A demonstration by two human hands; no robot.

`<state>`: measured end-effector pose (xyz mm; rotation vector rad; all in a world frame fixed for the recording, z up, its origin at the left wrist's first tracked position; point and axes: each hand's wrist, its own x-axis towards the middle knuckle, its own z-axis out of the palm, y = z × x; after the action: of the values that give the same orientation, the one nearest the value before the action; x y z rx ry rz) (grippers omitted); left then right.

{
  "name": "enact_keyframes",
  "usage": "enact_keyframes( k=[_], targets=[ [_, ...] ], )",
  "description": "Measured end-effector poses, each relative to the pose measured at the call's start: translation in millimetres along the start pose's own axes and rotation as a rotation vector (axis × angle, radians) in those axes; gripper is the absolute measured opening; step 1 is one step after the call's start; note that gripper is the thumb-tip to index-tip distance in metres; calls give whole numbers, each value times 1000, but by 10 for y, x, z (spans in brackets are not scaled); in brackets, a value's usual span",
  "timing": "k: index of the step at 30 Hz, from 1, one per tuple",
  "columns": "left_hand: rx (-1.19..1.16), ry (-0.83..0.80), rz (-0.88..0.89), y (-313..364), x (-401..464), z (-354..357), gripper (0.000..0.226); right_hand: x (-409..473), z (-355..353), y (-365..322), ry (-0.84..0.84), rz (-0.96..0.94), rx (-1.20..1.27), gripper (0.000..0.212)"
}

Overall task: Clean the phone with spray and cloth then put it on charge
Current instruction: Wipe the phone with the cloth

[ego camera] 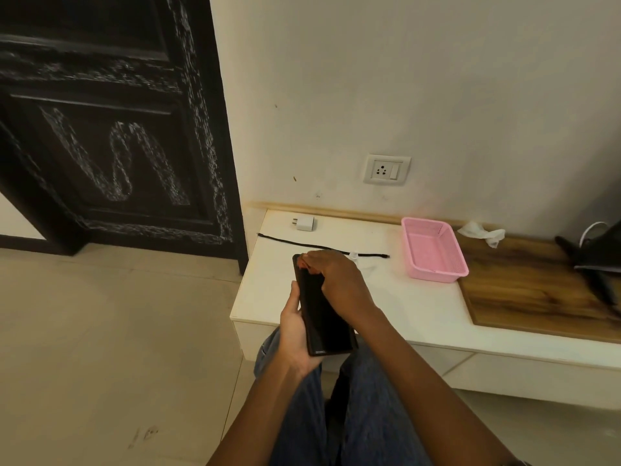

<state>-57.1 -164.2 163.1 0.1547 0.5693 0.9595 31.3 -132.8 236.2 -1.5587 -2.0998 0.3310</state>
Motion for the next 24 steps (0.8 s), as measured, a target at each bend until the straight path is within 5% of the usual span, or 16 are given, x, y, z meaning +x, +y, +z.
enact_keyframes(
  k=[11, 18, 24],
  targets=[
    [0, 14, 21, 134, 90, -67, 66, -322, 35, 130, 65, 80, -5, 46],
    [3, 43, 91, 321, 237, -70, 79, -812, 17, 105, -54, 29, 59, 36],
    [4, 16, 68, 391, 337, 23, 73, -882, -76, 6, 30, -70, 5, 23]
  ],
)
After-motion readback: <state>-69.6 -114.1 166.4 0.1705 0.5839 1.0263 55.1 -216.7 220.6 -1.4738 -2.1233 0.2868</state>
